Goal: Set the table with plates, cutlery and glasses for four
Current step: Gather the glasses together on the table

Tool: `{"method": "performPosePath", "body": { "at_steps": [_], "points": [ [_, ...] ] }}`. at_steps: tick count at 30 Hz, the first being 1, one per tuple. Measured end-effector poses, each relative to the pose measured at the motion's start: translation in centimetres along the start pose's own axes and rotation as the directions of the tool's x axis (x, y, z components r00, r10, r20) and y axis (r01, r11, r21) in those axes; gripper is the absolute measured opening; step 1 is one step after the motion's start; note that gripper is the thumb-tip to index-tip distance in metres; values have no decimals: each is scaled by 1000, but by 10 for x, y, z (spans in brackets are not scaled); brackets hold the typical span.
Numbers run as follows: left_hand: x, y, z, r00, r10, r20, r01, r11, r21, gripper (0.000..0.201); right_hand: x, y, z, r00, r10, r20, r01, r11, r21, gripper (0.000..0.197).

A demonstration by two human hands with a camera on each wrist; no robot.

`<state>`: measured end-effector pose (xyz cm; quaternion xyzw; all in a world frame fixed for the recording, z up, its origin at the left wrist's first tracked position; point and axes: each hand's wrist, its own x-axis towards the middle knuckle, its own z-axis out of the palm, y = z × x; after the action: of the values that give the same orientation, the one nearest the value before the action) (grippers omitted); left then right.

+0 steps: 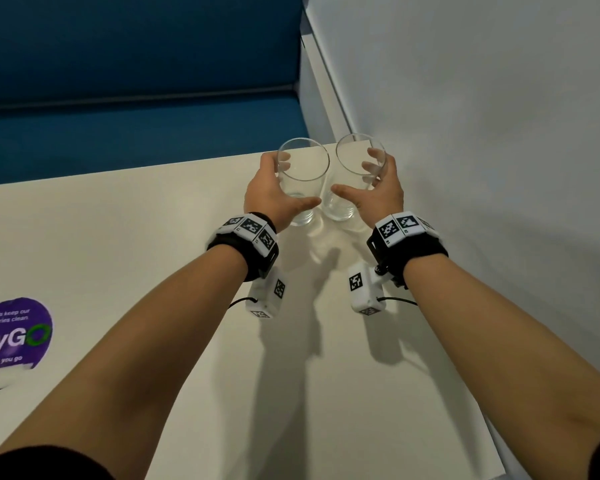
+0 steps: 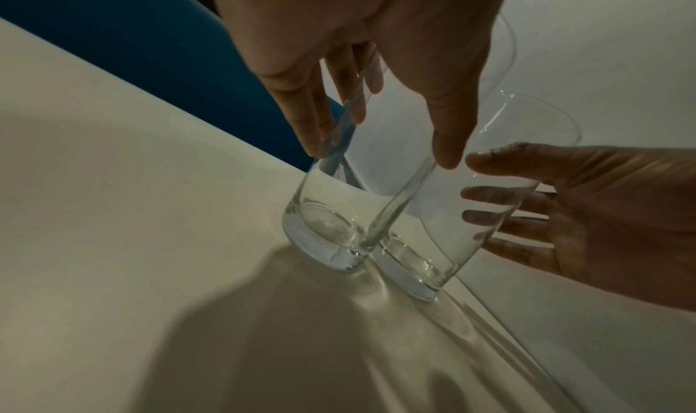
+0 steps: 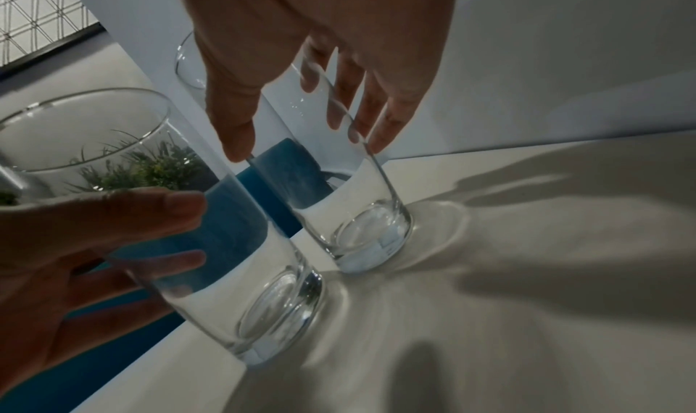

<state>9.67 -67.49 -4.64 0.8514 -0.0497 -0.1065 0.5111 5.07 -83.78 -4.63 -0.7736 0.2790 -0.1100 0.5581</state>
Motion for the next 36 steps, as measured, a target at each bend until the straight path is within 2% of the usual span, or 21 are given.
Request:
{"method": "performPosePath", "body": {
  "at_steps": [19,27,32,36],
  "points": [
    [-14,-2,6,998,-14,59,18,997,-76,81,-21,13,-8,999,-33,-25,33,999,0,80],
    [-14,-4,4,997,-3,81,7,998,-54,82,-22,14,-8,999,-26,-46,25,999,-22,81],
    [-19,-6,-3,995,-21,96,23,999,-29,90,-33,17,-6,998,40,-49,-41,999,-24,89],
    [-40,-19,-26,996,-41,78,44,998,-44,91,-70,32,1,983,106,-148,-112,993,-37,87]
  ]
}}
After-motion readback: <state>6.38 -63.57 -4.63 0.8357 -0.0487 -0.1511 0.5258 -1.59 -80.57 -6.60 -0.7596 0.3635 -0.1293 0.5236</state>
